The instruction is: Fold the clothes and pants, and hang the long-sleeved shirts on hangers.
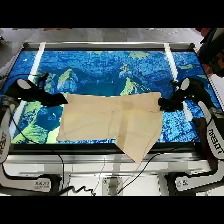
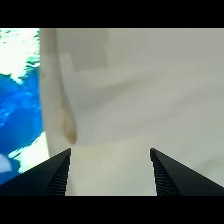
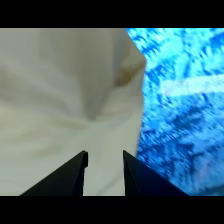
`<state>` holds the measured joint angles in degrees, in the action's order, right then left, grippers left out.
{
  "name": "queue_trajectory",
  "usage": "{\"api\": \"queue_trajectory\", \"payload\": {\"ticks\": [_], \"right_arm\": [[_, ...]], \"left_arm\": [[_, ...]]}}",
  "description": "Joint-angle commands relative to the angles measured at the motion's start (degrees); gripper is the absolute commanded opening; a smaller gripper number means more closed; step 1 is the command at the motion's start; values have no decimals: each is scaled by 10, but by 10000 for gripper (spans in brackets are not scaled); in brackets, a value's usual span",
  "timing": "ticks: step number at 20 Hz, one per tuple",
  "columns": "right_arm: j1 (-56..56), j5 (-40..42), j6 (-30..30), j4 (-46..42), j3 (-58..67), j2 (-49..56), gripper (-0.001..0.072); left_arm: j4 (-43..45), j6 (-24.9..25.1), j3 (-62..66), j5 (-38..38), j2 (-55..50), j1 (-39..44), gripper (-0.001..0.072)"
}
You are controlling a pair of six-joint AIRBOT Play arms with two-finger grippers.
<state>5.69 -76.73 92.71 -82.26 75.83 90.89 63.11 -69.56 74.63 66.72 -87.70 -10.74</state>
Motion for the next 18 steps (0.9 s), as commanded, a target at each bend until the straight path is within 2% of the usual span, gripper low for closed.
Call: {"api": "queue_trajectory", "payload": {"ticks": [1,2,3,4,6,7,8,11,13,14,15,16,17,18], "right_arm": [[36,-114,-63,-17,-1,-5,264],[46,-148,-71,-15,-6,-5,215],[53,-176,-86,-11,-16,-7,118],[57,-190,-104,2,-32,-13,112],[57,-169,-124,53,-91,-48,81],[57,-144,-145,93,-132,-75,72],[57,-119,-169,130,-176,-104,25],[57,-57,-190,162,-307,-193,22],[57,-28,-189,196,-375,-237,26],[57,-18,-189,220,-402,-251,78],[57,-9,-188,236,-422,-259,274],[57,4,-184,243,-438,-259,414],[57,21,-173,241,-453,-258,417],[57,37,-165,240,-466,-258,418]], "left_arm": [[76,-12,0,53,60,-23,469],[95,-11,0,78,75,-32,381],[119,-8,0,95,88,-42,334],[137,-14,0,108,94,-53,331],[138,-25,-1,156,96,-82,19],[131,-24,-1,172,96,-94,16],[126,-16,-2,185,97,-105,15],[104,-5,-42,193,128,-136,15],[101,-2,-117,161,168,-153,14],[101,11,-167,137,189,-161,16],[101,23,-209,118,205,-169,15],[102,30,-249,107,216,-177,15],[105,30,-275,104,219,-182,28],[111,29,-297,104,218,-186,137]]}}
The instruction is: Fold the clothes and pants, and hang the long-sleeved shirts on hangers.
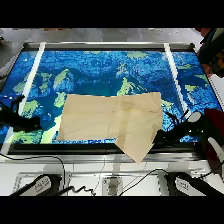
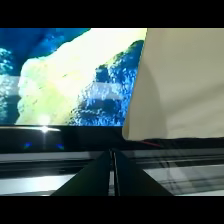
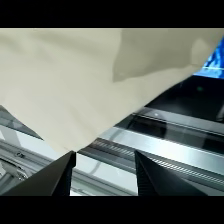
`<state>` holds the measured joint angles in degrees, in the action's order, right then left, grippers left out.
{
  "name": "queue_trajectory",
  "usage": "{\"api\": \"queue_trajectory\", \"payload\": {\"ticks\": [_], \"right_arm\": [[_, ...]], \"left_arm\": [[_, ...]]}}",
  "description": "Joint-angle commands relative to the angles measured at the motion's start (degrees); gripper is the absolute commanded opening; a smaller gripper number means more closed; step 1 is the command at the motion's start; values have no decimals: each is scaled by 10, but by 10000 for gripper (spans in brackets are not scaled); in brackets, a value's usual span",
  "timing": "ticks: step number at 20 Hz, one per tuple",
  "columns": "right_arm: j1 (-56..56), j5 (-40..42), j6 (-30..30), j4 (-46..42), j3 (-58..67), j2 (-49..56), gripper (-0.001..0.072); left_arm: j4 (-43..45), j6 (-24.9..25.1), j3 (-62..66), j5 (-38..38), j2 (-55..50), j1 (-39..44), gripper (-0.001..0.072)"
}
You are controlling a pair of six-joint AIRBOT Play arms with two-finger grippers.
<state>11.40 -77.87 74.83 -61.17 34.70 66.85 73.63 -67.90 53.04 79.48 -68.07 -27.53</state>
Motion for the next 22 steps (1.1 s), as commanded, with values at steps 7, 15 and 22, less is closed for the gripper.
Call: {"api": "queue_trajectory", "payload": {"ticks": [7,15,22], "right_arm": [[0,158,16,70,-125,-17,383],[0,192,-99,156,-131,-19,98],[0,185,-110,160,-123,-95,13]], "left_arm": [[9,15,-108,-28,21,-19,573],[9,15,-108,-28,21,-19,573],[-34,38,-113,-31,-6,-19,570]]}}
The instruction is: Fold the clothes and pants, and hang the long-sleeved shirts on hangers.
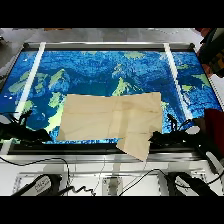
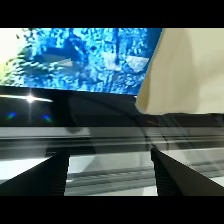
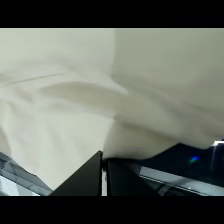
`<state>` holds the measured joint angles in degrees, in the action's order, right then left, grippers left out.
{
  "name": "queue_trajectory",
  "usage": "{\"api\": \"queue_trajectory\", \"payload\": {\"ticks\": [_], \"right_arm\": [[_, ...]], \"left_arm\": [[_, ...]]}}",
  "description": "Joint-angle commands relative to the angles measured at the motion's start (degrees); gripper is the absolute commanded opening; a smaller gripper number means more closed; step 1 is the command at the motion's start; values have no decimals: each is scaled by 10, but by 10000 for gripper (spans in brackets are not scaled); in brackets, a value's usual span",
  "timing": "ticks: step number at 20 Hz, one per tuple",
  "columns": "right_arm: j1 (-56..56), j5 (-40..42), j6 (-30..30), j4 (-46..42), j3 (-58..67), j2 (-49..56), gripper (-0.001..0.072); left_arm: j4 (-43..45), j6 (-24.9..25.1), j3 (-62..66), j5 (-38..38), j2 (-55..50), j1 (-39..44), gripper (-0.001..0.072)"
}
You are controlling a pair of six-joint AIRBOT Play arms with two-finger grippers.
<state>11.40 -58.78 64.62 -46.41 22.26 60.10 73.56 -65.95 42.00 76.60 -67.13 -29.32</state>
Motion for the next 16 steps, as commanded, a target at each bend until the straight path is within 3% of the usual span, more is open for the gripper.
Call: {"api": "queue_trajectory", "payload": {"ticks": [1,3,8,10,13,15,16], "right_arm": [[0,-6,-8,12,2,-31,13],[0,-6,-8,13,1,-31,13],[0,-7,-8,14,1,-31,13],[0,-5,-8,14,1,-31,13],[0,-5,-8,17,1,-32,13],[0,-5,-9,18,1,-35,13],[0,-6,-9,18,1,-38,13]], "left_arm": [[-63,36,-6,-3,-28,-1,570],[-108,55,-8,-13,-59,0,570],[-117,56,-8,-39,-124,0,563],[-134,56,-8,-58,-137,0,433],[-172,80,-8,-76,-142,0,142],[-214,117,-7,-65,-141,0,16],[-237,142,-6,-56,-137,0,15]]}}
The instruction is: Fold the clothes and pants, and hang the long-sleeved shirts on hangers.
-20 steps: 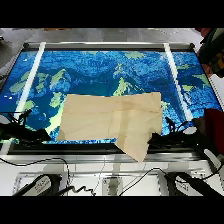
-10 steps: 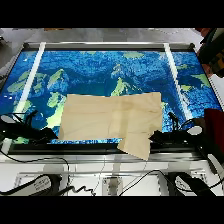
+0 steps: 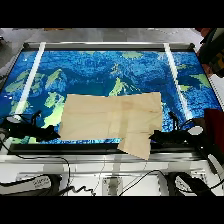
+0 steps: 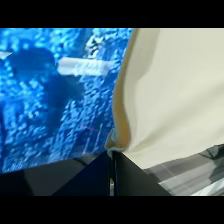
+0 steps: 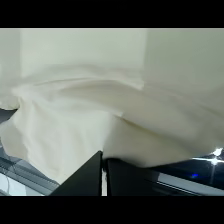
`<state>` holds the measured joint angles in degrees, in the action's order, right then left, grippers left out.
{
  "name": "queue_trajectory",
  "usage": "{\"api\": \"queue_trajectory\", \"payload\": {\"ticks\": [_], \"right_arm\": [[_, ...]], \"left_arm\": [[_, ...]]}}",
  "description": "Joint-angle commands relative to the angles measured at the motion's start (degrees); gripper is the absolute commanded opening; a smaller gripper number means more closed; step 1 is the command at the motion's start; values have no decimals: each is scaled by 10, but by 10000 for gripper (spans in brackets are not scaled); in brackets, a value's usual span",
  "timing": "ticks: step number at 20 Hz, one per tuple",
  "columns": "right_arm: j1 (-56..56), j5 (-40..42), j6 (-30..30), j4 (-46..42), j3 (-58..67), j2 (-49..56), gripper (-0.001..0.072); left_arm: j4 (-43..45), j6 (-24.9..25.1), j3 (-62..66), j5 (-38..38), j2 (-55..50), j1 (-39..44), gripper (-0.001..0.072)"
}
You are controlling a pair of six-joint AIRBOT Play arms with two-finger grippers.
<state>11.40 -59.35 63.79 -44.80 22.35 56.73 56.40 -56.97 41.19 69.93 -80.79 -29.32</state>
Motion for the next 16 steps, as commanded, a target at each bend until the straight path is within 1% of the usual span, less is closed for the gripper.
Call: {"api": "queue_trajectory", "payload": {"ticks": [1,2,5,10,12,13,14,15,16], "right_arm": [[0,0,-3,2,0,-14,13],[0,0,-3,0,0,-31,13],[0,-21,1,-1,0,-110,13],[0,-103,65,-1,0,-252,13],[0,-116,97,1,0,-304,13],[0,-111,117,2,0,-329,13],[0,-89,140,2,0,-345,13],[0,-47,169,2,0,-355,12],[0,2,178,3,0,-354,12]], "left_arm": [[-94,80,2,19,11,0,15],[-112,96,2,22,28,-1,15],[-116,99,2,10,108,-3,15],[-119,94,2,23,245,-24,15],[-119,93,2,24,297,-46,15],[-119,87,2,23,316,-55,15],[-119,85,2,17,329,-58,16],[-123,81,0,5,333,-54,15],[-123,81,-2,-17,332,-43,14]]}}
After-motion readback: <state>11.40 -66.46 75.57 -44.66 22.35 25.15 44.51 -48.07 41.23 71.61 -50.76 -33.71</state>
